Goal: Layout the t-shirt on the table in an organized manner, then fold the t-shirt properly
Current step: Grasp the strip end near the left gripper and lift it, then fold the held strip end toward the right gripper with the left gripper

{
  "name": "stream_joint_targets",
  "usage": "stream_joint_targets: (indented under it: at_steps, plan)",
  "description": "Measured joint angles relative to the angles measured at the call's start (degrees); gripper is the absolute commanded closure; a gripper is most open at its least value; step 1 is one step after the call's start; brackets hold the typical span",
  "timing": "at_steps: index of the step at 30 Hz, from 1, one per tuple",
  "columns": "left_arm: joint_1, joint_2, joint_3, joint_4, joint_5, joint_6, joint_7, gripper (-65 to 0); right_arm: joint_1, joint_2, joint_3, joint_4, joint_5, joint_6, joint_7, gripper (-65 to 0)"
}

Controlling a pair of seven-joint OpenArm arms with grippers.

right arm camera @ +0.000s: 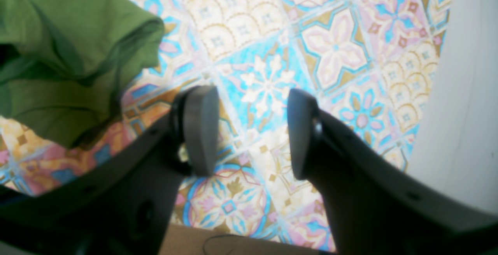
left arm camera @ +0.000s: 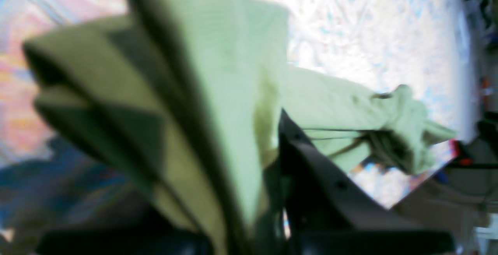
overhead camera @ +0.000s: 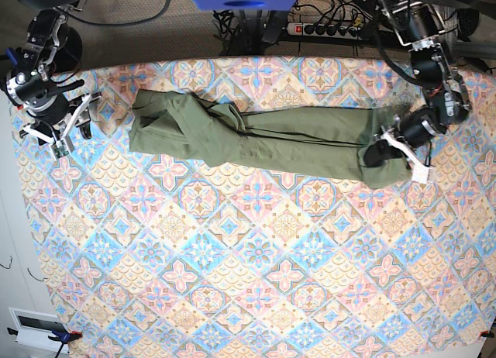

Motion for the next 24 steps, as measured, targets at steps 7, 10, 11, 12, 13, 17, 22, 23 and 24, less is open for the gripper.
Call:
stream_joint_targets:
  at_steps: [7,10,11,12,13,17,22,23,24]
  plan:
    - [0.1,5.4,2.3,0.0,0.2,0.0,-0.1,0.0,0.0,0.0,0.0,0.0,-0.1,0.0,0.0,-27.5]
    - [0.0,7.6,3.3,-0.1,0.2,0.0,-0.4,0.0,0.0,0.0,0.0,0.0,-0.1,0.0,0.0,-27.5]
    - [0.0,8.4,3.4,-0.1,0.2,0.0,-0.5,0.0,0.0,0.0,0.0,0.0,-0.1,0.0,0.0,-27.5]
    - [0.0,9.1,3.4,-0.1,0.2,0.0,-0.5,0.0,0.0,0.0,0.0,0.0,-0.1,0.0,0.0,-27.5]
    - [0.0,9.5,3.4,-0.1,0.2,0.0,-0.5,0.0,0.0,0.0,0.0,0.0,-0.1,0.0,0.0,-27.5]
    - [0.1,10.1,3.7,-0.2,0.3,0.0,-0.5,-0.1,0.0,0.0,0.0,0.0,-0.1,0.0,0.0,-27.5]
    - [0.0,10.3,6.0,-0.2,3.0,0.1,-0.1,-19.3,0.2,0.0,0.0,0.0,-0.1,0.0,0.2,-27.5]
    - [0.0,10.3,6.1,-0.2,2.8,0.0,-0.1,-22.8,0.2,0.0,0.0,0.0,-0.1,0.0,0.2,-27.5]
    - [0.0,10.3,6.0,-0.2,2.0,0.1,0.1,-25.8,0.2,0.0,0.0,0.0,-0.1,0.0,0.2,-27.5]
